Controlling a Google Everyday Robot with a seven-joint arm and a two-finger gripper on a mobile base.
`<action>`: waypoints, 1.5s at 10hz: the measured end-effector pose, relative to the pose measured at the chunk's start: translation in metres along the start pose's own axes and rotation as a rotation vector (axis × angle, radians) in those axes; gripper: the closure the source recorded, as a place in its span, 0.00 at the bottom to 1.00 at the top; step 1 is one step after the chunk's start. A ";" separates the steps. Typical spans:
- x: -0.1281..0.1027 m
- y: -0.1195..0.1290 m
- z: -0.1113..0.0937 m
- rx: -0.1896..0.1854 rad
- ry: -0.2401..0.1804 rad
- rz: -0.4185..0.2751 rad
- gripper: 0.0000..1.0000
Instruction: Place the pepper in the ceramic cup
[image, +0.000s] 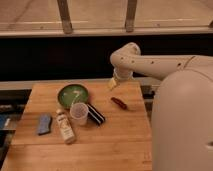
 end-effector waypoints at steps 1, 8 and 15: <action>0.000 -0.017 0.009 0.002 -0.003 -0.004 0.20; 0.003 -0.001 0.015 -0.013 -0.015 -0.078 0.20; 0.006 0.025 0.076 -0.004 0.063 -0.166 0.20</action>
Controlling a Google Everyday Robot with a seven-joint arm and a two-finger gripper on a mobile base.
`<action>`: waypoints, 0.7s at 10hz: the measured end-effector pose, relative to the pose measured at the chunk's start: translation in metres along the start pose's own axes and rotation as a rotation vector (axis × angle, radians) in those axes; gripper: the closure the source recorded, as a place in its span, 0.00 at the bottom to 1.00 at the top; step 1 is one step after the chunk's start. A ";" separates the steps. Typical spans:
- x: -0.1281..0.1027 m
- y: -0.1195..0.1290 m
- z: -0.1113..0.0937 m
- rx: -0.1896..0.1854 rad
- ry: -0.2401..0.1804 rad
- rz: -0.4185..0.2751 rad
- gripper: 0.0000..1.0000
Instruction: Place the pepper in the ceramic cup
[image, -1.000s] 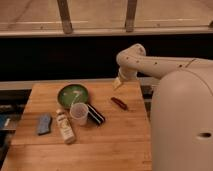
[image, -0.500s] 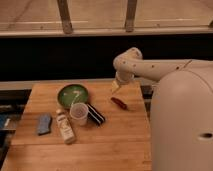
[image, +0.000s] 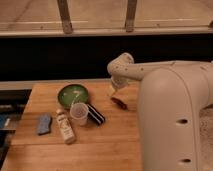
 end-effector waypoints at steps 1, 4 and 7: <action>0.001 0.002 0.011 -0.010 0.016 -0.007 0.20; 0.007 0.010 0.031 -0.041 0.055 -0.032 0.20; 0.006 0.011 0.031 -0.047 0.049 -0.028 0.20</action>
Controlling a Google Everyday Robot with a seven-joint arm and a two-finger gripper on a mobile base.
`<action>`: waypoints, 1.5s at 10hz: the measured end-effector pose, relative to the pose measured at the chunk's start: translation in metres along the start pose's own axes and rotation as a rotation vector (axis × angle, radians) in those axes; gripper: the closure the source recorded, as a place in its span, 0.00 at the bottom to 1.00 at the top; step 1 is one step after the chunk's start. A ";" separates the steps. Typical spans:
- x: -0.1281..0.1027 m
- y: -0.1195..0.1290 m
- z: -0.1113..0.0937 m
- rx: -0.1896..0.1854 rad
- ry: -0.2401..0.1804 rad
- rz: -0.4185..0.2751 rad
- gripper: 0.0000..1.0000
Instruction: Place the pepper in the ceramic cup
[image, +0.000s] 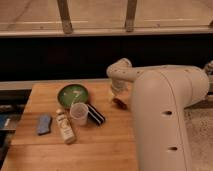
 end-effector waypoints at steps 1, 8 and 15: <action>0.001 -0.001 0.000 0.001 0.002 0.002 0.20; 0.005 -0.006 0.018 -0.070 0.009 0.018 0.20; 0.020 -0.010 0.056 -0.129 0.083 0.045 0.24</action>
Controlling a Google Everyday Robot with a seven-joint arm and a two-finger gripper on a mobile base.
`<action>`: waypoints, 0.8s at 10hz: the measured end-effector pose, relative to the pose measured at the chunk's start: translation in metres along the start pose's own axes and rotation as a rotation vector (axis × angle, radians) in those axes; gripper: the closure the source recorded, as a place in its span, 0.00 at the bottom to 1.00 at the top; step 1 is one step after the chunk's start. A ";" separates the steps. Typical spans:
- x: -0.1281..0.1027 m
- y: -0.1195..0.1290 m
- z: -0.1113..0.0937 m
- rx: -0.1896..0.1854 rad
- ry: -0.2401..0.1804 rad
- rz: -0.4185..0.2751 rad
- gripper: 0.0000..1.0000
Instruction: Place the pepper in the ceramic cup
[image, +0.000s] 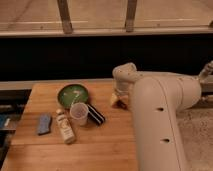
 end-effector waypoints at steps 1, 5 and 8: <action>0.001 0.002 0.002 0.000 0.008 -0.004 0.34; 0.005 0.005 -0.001 0.011 0.015 -0.016 0.74; 0.004 0.007 -0.008 0.027 0.007 -0.023 0.99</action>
